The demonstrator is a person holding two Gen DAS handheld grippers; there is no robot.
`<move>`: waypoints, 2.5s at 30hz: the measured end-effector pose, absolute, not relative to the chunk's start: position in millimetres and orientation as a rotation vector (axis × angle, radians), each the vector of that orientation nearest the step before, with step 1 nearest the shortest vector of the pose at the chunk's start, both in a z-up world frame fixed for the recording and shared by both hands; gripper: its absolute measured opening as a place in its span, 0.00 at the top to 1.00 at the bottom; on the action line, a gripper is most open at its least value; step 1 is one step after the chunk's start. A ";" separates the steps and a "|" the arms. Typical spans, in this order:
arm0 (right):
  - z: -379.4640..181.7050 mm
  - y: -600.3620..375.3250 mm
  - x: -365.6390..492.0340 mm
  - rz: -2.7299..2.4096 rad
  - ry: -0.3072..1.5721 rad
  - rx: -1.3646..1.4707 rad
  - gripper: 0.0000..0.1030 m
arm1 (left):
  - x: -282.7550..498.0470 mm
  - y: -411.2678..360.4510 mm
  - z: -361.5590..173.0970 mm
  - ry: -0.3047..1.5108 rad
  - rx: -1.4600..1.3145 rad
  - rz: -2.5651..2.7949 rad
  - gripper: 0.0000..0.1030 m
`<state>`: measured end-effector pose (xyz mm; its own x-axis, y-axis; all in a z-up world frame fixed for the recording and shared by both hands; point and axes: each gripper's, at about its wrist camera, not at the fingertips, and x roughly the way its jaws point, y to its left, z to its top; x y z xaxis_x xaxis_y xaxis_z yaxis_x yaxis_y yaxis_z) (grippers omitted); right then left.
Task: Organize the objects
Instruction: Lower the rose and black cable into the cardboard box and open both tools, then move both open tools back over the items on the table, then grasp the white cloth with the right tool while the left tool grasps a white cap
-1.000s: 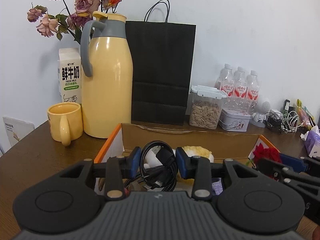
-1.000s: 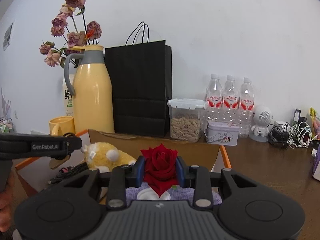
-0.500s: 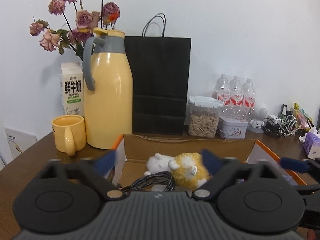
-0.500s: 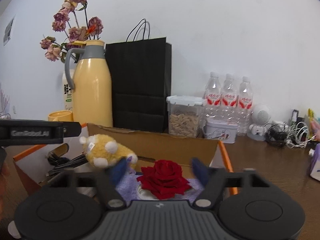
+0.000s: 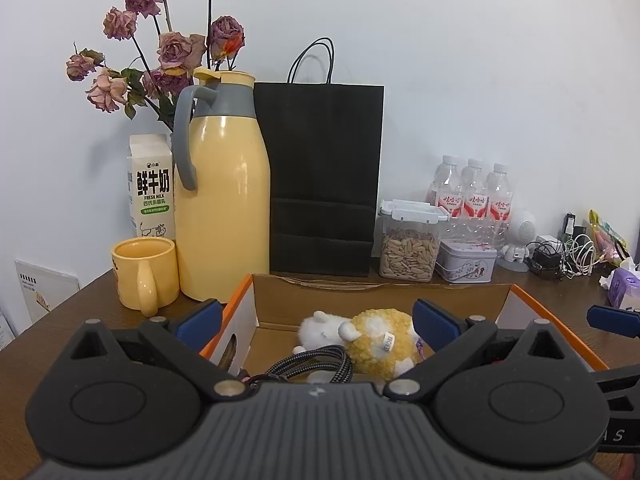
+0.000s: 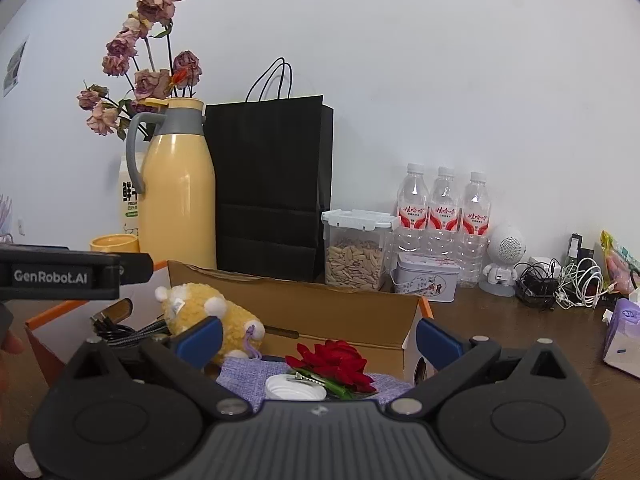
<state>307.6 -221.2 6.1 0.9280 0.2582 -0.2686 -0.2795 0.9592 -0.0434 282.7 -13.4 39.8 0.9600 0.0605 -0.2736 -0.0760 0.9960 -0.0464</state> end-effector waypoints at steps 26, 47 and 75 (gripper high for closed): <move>17.8 -234.6 241.6 0.348 0.254 -0.135 0.00 | 213.2 -11.0 45.9 0.307 0.015 0.012 0.00; -0.6 -245.6 151.6 0.399 0.442 -0.161 0.00 | 125.6 25.6 38.2 0.462 0.017 0.063 0.00; -42.1 -156.7 166.9 0.452 0.671 -0.183 0.00 | 79.6 65.1 11.4 0.565 -0.094 0.097 0.00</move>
<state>166.9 -156.7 -42.1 0.6909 0.3440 -0.6358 -0.4597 0.8879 -0.0191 79.6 65.1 11.4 0.8403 0.0660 -0.5381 -0.1175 0.9911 -0.0619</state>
